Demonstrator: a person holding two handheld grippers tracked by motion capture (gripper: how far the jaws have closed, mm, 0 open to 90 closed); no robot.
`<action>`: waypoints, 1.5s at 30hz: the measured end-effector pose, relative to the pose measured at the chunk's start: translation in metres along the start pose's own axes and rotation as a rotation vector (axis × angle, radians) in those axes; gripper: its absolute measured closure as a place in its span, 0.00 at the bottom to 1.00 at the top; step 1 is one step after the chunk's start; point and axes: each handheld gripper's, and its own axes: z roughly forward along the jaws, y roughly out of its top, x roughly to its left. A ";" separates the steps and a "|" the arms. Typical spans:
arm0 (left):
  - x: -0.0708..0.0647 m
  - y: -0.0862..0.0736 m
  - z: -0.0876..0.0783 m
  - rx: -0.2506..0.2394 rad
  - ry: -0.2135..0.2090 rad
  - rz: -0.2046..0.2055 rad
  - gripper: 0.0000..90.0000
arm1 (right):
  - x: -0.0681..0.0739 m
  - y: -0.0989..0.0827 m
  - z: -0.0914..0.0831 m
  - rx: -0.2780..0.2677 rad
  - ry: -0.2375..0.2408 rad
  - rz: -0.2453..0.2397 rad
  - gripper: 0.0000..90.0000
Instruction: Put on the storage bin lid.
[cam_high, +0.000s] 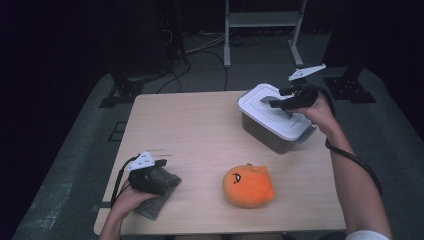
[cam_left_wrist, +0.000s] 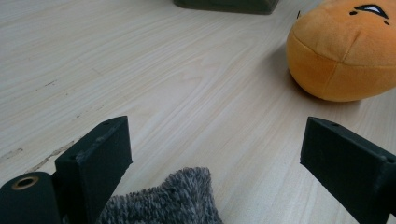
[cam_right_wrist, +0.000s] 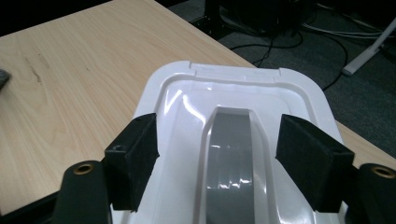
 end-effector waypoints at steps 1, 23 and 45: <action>0.000 0.000 0.000 0.002 -0.001 0.002 0.09 | -0.001 -0.001 0.001 0.000 0.003 0.008 0.34; -0.001 0.001 -0.001 0.000 0.004 0.005 0.09 | -0.003 -0.008 0.012 0.012 -0.021 0.019 0.49; -0.002 0.001 -0.001 0.001 -0.001 0.007 0.09 | -0.003 -0.014 0.019 0.023 -0.022 0.007 0.73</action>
